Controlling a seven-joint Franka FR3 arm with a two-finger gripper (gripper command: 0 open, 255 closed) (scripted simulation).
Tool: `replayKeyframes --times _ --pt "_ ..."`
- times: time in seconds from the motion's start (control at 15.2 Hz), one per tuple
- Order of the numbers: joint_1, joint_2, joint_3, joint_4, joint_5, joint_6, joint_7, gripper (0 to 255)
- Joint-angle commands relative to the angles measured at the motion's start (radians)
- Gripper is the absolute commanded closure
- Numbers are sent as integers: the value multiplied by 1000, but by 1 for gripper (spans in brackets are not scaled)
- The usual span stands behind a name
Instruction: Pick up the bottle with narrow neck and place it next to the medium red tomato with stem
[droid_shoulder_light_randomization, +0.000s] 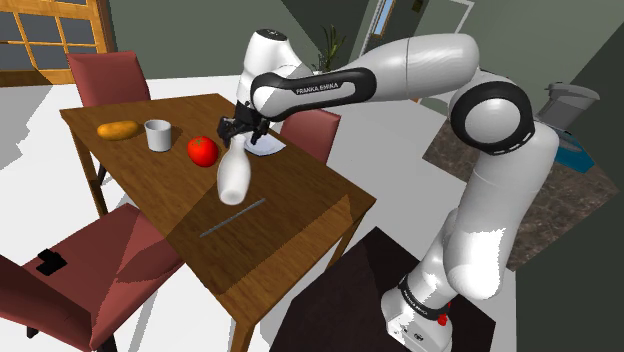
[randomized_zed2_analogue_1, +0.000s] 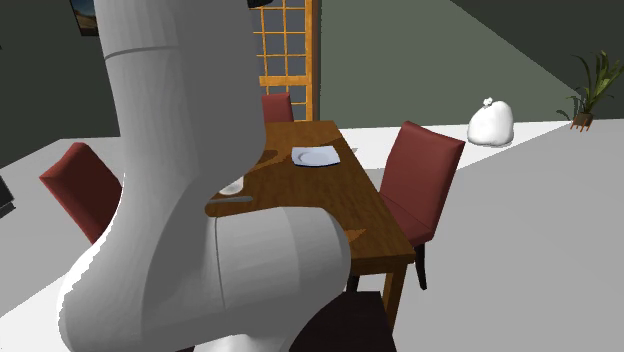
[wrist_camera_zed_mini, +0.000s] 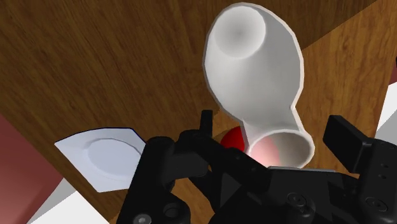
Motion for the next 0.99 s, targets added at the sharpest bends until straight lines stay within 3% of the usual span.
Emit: replayKeyframes --times 0.0,0.13,0.4,0.92 --pt "0 0 0 0 0 0 0 0" --pt "0 0 0 0 0 0 0 0" --pt "4 -65 5 37 6 -102 -4 0" --pt "4 -65 5 37 6 -102 -4 0"
